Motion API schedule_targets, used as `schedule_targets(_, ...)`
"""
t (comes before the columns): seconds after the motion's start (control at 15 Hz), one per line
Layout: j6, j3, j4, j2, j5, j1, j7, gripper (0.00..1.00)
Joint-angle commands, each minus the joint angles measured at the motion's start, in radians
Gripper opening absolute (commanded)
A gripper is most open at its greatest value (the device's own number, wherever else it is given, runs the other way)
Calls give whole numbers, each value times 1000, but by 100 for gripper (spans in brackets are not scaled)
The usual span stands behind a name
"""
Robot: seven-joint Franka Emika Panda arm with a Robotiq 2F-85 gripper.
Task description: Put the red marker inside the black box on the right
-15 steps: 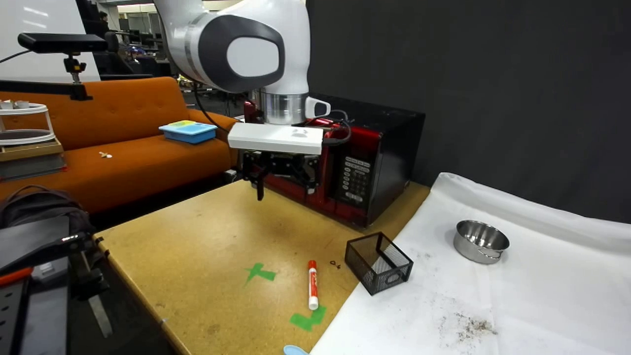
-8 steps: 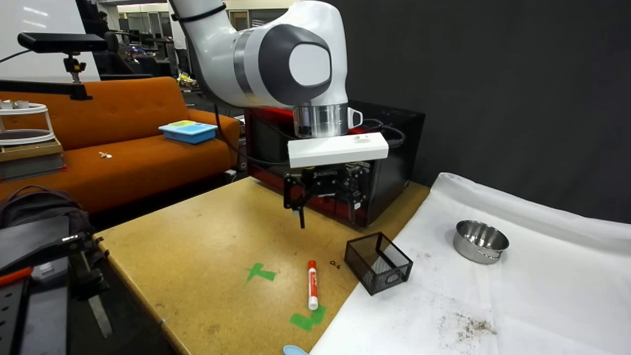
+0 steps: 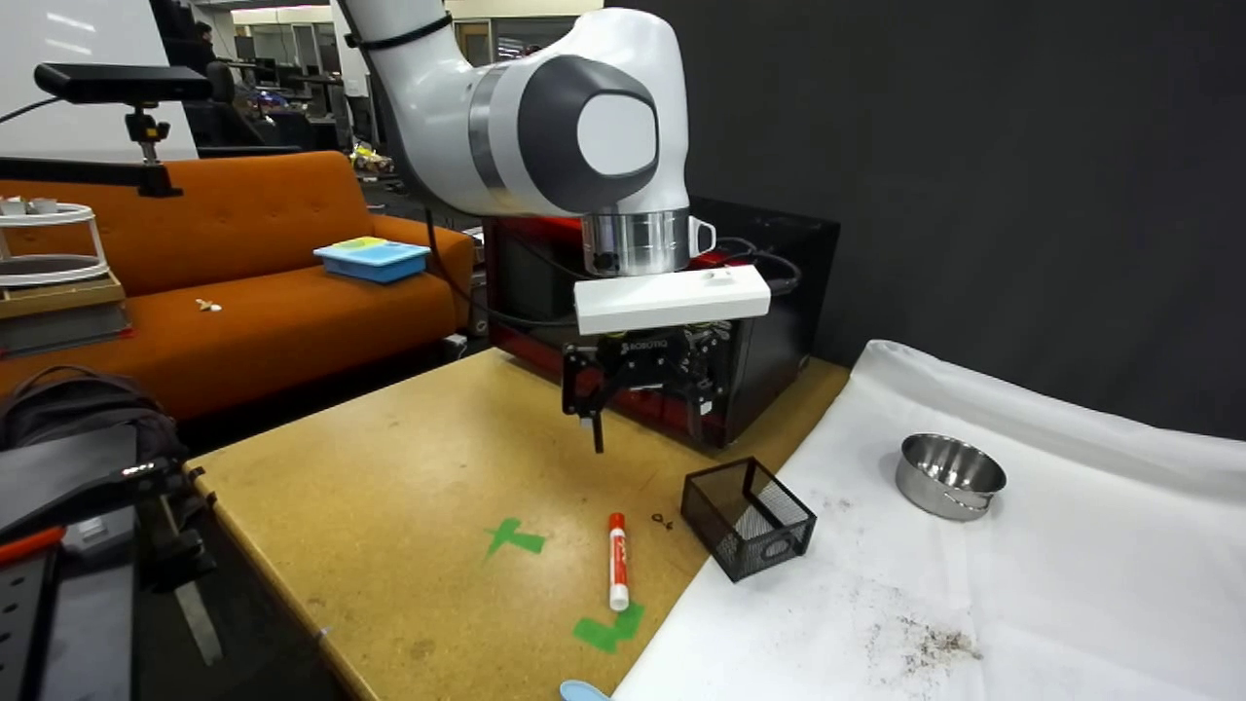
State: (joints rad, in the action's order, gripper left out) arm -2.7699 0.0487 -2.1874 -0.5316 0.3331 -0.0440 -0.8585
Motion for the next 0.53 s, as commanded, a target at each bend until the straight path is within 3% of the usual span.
schedule_targets(0.0,-10,-44,39,-63,-12,-40,3,100)
schedule_targets(0.47,-59,-56,122,-207,-11,-57,57,100)
